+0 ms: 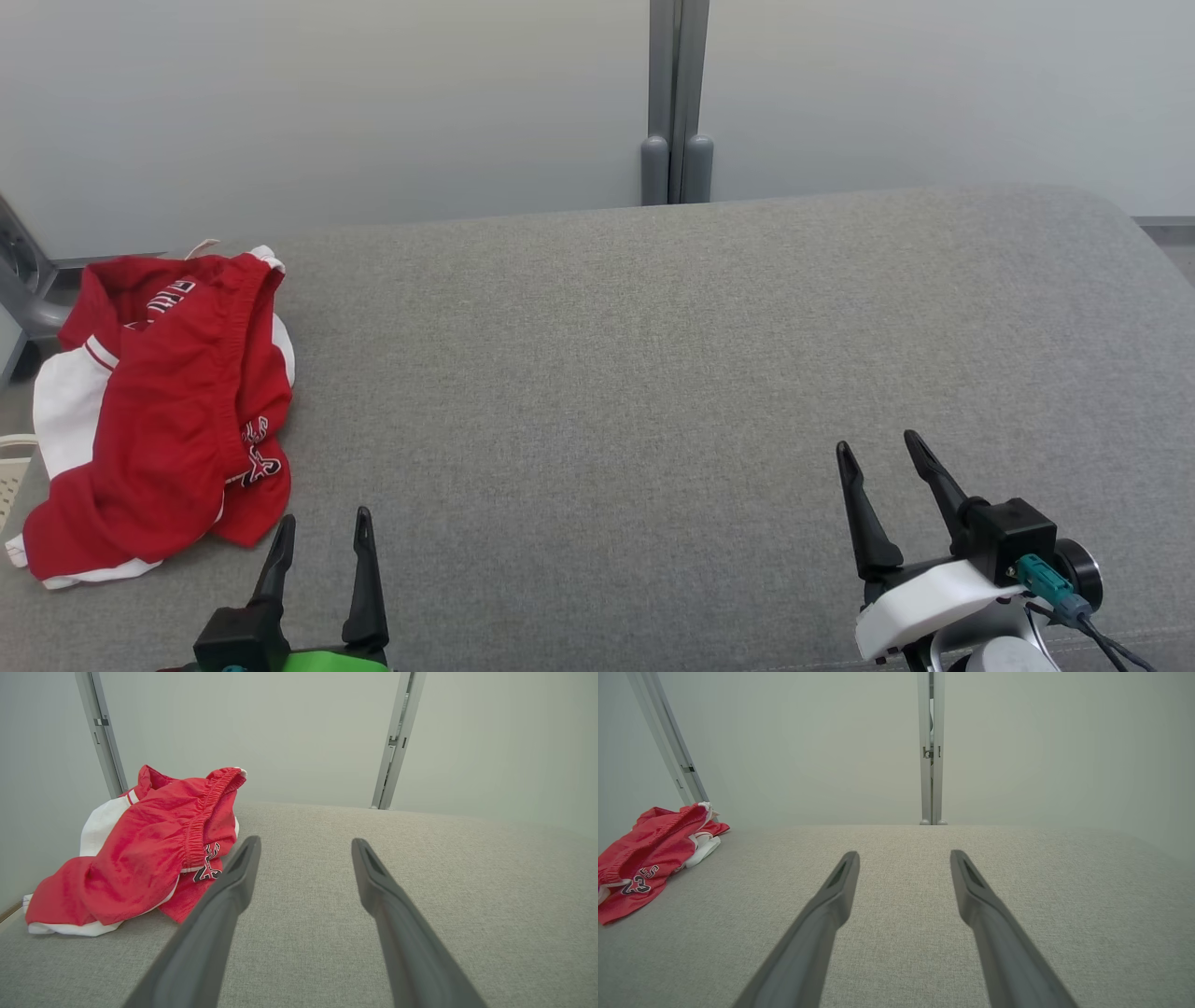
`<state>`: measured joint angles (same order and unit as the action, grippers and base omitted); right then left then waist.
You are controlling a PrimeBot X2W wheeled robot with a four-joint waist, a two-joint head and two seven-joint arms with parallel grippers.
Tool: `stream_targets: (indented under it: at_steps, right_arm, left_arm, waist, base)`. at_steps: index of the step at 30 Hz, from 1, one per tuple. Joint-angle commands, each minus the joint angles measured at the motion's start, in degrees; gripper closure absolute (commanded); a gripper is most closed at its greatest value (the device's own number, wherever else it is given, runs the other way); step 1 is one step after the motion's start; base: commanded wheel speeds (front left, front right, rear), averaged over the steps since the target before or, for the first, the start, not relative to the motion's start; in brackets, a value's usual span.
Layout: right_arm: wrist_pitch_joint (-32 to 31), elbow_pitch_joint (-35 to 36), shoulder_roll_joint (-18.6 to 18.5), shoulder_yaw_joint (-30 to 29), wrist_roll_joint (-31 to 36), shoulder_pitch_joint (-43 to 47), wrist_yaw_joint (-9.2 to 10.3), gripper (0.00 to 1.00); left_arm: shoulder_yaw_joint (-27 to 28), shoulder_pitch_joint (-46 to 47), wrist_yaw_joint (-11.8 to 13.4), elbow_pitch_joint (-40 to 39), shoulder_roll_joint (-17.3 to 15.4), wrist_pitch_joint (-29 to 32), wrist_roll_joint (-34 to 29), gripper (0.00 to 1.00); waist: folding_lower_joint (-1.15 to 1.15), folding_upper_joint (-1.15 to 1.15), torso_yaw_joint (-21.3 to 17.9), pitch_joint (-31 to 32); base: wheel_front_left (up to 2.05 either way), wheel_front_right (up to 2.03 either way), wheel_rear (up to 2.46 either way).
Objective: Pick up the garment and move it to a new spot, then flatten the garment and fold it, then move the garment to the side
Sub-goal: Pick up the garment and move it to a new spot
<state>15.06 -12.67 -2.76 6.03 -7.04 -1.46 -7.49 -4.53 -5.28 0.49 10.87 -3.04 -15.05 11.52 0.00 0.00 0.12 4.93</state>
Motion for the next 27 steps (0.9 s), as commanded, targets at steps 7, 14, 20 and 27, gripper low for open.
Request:
stream_targets:
  at_steps: [7, 14, 20, 27]
  right_arm:
    - [0.21, 0.12, -0.22, -0.20, 0.08, -0.07, 0.00, 0.00]
    - [0.21, 0.66, -0.21, -0.22, -0.07, 0.72, 0.00, 0.00]
    - [0.21, 0.98, -0.21, -0.20, -0.56, 0.96, 0.00, 0.00]
    - [0.21, 1.41, -0.22, -0.55, -1.22, 0.91, 0.00, 0.00]
  left_arm:
    - [-0.35, -0.23, 0.36, 0.03, -0.60, -0.17, 0.65, 0.00]
    - [-0.44, 0.43, 0.56, 0.13, -0.97, 0.07, 0.89, 0.00]
    - [-0.60, 0.88, 0.79, -0.21, -1.40, 0.58, 0.82, 0.00]
    - [-1.17, 1.12, 0.87, -0.92, -2.17, 1.32, 0.70, 0.00]
  waist:
    - [0.00, 0.00, 0.22, 0.02]
    - [0.00, 0.00, 2.76, -0.03]
    - [0.00, 0.00, 7.72, -0.33]
    - [0.00, 0.00, 15.11, -0.92]
  base:
    - [0.00, 0.00, 0.00]
    - [0.00, 0.00, 0.00]
    - [0.00, 0.00, 0.00]
    - [0.00, 0.00, 0.00]
